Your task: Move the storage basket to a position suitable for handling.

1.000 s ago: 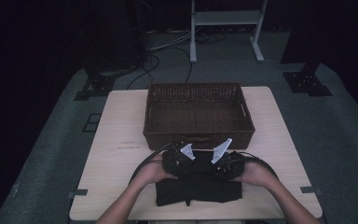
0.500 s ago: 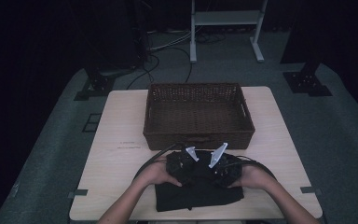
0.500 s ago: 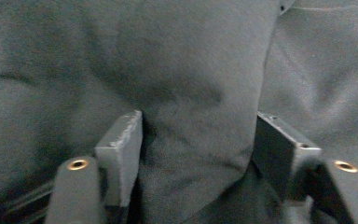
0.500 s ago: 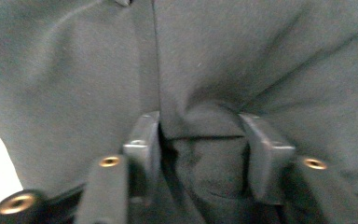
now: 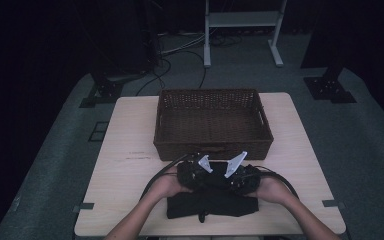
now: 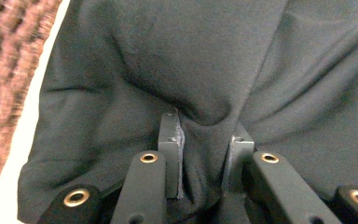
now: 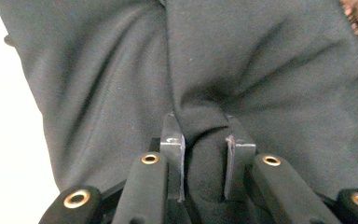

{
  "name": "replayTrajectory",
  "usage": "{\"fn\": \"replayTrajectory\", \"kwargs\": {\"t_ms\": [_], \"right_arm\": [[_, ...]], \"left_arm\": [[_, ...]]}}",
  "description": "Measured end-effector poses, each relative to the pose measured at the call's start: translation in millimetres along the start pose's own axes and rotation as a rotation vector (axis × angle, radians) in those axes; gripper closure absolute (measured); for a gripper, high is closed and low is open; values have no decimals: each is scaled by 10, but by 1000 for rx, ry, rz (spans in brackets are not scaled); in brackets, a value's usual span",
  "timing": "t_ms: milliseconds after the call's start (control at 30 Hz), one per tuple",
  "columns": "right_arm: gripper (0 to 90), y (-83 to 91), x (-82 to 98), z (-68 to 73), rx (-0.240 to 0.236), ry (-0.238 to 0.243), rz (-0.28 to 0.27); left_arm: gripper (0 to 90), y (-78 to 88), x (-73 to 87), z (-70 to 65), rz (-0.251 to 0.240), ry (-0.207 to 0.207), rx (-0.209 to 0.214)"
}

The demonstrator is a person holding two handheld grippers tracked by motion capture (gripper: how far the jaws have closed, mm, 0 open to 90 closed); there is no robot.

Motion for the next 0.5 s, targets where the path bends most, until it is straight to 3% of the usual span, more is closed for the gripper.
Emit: {"fn": "replayTrajectory", "kwargs": {"t_ms": [500], "right_arm": [[736, 561, -266, -15, 37, 54, -74]], "left_arm": [[751, 571, -227, -76, -56, -59, -53]]}}
Point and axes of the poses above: each handheld gripper's, and its own axes: y roughly backward along the jaws, x roughly out of its underside, z roughly to its left, the point moved 8 cm from there along -y, roughly forward along the jaws, and after that the axes turned 6 degrees about y, right-handed, at the moved point
